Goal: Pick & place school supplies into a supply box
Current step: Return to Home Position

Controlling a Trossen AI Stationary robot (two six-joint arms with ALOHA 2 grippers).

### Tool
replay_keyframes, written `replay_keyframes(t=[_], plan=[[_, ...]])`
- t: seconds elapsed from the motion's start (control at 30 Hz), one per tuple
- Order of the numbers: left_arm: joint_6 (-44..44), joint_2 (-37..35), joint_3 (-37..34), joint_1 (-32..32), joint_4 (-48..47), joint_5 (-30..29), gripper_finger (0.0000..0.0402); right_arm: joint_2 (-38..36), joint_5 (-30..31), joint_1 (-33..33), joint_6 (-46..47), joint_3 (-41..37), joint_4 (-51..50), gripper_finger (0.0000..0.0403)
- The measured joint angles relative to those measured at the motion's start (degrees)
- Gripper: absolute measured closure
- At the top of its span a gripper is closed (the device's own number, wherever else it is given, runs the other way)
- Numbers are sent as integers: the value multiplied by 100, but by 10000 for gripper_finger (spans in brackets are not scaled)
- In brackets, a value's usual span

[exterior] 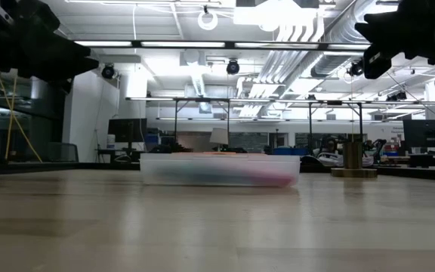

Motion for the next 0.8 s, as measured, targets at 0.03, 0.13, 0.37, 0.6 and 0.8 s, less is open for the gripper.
replay_keyframes(t=[0.03,0.13,0.37,0.6,0.8], plan=[[1,0,0,0,0,0,229,0,7,0,0,0,-35,350],[2,0,2,0,-21,0,229,0,11,2,43,0,-64,350],[1,2,1,0,-31,2,229,0,28,2,142,0,-64,350],[1,2,0,0,-31,2,229,0,28,2,147,0,-64,352],[0,3,1,0,-31,2,229,0,28,2,149,0,-65,350]])
